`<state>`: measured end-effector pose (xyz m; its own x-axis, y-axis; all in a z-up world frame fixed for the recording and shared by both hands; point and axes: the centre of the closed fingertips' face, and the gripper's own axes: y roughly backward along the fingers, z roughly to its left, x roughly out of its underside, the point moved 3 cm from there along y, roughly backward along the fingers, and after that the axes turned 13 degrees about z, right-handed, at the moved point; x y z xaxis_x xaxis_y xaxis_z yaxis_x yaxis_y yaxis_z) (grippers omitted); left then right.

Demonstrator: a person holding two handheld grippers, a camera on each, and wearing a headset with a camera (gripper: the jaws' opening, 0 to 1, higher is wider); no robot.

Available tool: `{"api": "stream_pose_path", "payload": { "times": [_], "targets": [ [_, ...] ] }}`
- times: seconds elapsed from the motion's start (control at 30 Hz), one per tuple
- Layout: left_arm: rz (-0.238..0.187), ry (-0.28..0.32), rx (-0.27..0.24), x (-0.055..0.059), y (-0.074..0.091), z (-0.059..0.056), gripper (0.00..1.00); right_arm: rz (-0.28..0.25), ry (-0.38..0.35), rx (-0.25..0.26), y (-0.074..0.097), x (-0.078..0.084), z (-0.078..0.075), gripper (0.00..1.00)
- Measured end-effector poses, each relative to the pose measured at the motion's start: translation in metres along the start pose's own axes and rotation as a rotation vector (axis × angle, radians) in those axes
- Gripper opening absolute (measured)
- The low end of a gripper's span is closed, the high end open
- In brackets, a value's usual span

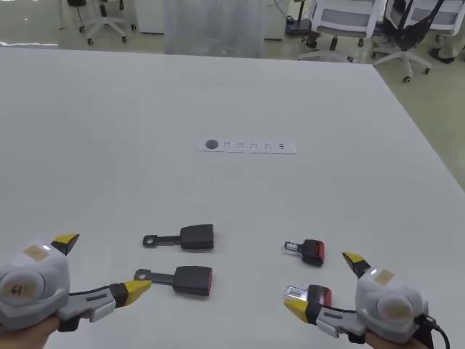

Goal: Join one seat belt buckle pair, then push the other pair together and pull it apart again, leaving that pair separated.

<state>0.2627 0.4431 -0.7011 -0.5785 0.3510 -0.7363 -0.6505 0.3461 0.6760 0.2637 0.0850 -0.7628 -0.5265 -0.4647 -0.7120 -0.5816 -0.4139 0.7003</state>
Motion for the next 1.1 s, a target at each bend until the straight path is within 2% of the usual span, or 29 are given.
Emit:
{"api": "stream_pose_path", "payload": {
  "times": [0.3, 0.37, 0.6, 0.8, 0.9, 1.1],
  "targets": [
    [0.011, -0.028, 0.034, -0.002, -0.002, -0.007, 1.00, 0.023, 0.044, -0.027, 0.000, 0.003, 0.005, 0.95],
    [0.022, -0.046, 0.056, -0.002, -0.004, -0.011, 1.00, 0.034, 0.060, -0.034, 0.000, 0.004, 0.004, 0.94],
    [0.035, -0.080, 0.088, -0.003, -0.006, -0.016, 1.00, 0.049, 0.061, -0.070, -0.001, 0.006, 0.006, 0.93],
    [0.068, -0.141, 0.109, 0.000, -0.011, -0.020, 1.00, 0.074, 0.075, -0.076, -0.002, 0.011, 0.003, 0.88],
    [0.073, -0.152, 0.118, 0.000, -0.014, -0.020, 1.00, 0.086, 0.076, -0.083, -0.003, 0.015, 0.000, 0.87],
    [0.094, -0.214, 0.141, 0.001, -0.020, -0.022, 0.97, 0.128, 0.099, -0.128, -0.003, 0.024, -0.001, 0.85]
  ]
}}
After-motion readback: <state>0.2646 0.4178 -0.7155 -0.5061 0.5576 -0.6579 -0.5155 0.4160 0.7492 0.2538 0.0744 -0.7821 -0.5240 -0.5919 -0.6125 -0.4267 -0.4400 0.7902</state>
